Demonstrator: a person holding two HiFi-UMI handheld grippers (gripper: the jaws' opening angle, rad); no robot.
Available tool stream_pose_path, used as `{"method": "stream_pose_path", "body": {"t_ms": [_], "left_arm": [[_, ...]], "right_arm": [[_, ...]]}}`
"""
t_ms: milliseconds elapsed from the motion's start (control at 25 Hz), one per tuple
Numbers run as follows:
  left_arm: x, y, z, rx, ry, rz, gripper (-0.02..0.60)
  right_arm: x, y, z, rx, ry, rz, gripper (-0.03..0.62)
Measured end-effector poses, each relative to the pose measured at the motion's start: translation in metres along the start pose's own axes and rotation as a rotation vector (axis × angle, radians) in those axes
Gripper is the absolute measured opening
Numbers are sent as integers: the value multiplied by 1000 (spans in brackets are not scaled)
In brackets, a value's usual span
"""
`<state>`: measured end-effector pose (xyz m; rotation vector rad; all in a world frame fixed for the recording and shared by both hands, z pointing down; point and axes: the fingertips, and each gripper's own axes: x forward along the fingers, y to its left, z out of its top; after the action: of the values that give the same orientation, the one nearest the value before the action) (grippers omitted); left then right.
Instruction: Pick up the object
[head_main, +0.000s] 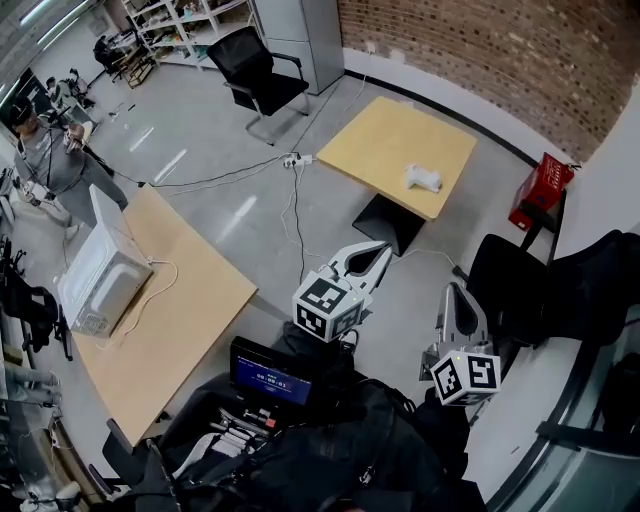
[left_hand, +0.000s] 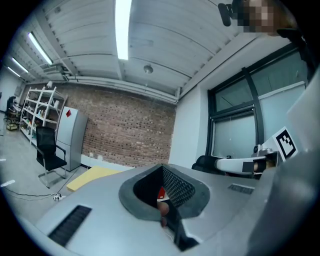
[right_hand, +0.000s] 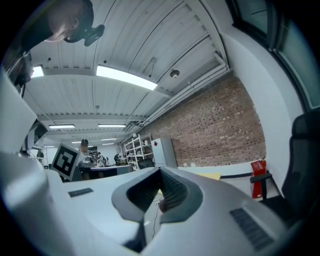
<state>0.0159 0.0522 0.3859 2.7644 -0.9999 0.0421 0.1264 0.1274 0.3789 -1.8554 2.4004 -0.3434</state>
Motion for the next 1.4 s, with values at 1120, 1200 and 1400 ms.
{"method": "stream_pose_path", "body": {"t_ms": [1120,1200,1400], "left_arm": [[60,121,28,-45,-29,-25,-3],[64,118,22,-21,-8,-43,-3],[73,111,12,-8,28,-61,-3]], "right_arm": [[122,-3,1,9,48,-109,5],[121,-5,-1,15,59,-124,5],[125,-14,-8,38,85,-111,5]]}}
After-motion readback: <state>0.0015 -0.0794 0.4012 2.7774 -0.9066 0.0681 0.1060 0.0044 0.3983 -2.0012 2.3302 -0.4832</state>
